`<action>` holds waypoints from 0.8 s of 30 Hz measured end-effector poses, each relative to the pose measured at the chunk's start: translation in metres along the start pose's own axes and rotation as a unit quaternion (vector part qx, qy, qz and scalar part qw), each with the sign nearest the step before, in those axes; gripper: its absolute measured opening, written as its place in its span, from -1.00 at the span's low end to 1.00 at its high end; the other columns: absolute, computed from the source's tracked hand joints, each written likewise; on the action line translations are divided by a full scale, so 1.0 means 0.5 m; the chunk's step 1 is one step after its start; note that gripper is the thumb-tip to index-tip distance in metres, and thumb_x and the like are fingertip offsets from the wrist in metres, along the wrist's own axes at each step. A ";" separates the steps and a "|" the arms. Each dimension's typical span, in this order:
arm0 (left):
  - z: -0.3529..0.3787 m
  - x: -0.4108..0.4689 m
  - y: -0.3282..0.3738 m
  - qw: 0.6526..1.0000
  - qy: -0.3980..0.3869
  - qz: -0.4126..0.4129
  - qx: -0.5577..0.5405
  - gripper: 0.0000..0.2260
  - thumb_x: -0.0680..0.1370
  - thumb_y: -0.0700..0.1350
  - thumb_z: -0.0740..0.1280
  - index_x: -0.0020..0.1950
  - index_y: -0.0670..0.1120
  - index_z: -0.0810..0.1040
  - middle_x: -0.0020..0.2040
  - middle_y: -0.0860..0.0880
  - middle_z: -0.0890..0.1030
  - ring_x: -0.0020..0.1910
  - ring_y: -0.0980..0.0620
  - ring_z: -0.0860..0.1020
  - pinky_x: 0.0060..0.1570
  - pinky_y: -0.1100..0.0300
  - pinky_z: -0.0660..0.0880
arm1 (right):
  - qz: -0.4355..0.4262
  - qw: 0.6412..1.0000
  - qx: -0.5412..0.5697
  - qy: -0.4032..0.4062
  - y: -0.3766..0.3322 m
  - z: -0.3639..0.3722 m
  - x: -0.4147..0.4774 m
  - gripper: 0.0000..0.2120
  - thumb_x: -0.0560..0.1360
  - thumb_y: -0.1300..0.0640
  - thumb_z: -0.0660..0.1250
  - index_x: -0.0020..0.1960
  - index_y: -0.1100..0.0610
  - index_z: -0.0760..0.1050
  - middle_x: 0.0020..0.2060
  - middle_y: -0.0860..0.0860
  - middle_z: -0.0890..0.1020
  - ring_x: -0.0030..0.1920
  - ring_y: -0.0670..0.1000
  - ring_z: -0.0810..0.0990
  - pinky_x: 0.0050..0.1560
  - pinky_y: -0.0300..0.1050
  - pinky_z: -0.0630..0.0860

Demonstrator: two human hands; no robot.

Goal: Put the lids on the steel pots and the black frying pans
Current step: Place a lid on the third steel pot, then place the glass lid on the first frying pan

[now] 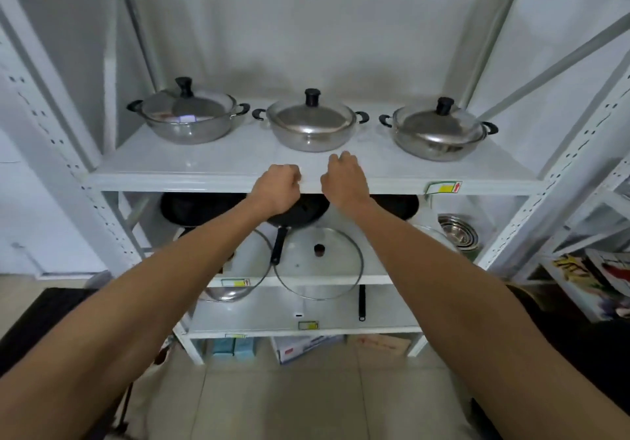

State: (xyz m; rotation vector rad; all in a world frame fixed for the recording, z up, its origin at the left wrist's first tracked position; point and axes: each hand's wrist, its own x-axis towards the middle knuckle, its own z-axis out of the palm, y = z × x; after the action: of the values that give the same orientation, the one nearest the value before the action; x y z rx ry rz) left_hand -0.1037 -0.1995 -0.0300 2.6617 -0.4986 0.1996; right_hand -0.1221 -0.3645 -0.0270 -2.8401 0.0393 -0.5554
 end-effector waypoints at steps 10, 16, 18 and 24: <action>0.062 -0.163 -0.286 0.978 -0.051 -0.171 0.105 -0.70 0.53 -0.11 0.23 0.21 -0.23 0.47 0.19 -0.26 0.53 0.17 -0.30 0.52 0.15 -0.10 0.50 | -0.092 0.980 -0.001 -0.179 -0.150 0.215 -0.075 -0.78 0.53 0.15 0.24 0.14 0.22 0.47 0.09 0.20 0.57 0.09 0.24 0.58 -0.09 0.00 0.47; 0.176 -0.180 -0.457 0.967 -0.089 -0.221 0.088 -0.48 0.55 -0.07 0.22 0.49 -0.20 0.30 0.44 -0.23 0.38 0.37 -0.28 0.42 0.33 -0.15 0.40 | -0.097 0.977 -0.011 -0.192 -0.258 0.396 -0.042 -0.64 0.56 0.08 0.25 0.30 0.22 0.43 0.20 0.24 0.51 0.21 0.24 0.49 0.16 0.08 0.47; 0.209 -0.168 -0.524 0.965 -0.092 -0.226 0.097 -0.46 0.55 -0.09 0.21 0.52 -0.19 0.26 0.47 -0.21 0.36 0.40 -0.26 0.40 0.35 -0.14 0.39 | -0.093 0.976 -0.017 -0.194 -0.280 0.466 -0.044 -0.61 0.57 0.05 0.23 0.33 0.21 0.40 0.23 0.24 0.49 0.23 0.24 0.47 0.20 0.09 0.44; 0.273 -0.122 -0.663 0.967 -0.085 -0.212 0.109 -0.44 0.57 -0.15 0.19 0.58 -0.14 0.17 0.54 -0.17 0.29 0.45 -0.27 0.34 0.38 -0.21 0.35 | -0.058 0.969 -0.022 -0.238 -0.308 0.662 -0.063 -0.56 0.60 -0.05 0.14 0.37 0.17 0.37 0.28 0.25 0.47 0.28 0.23 0.43 0.25 0.09 0.40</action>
State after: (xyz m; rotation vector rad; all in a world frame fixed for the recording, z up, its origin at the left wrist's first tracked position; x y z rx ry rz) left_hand -0.0278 0.0411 -0.2918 2.9388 0.0583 -0.1115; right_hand -0.0307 -0.1350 -0.2974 -2.9504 -0.2041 0.1185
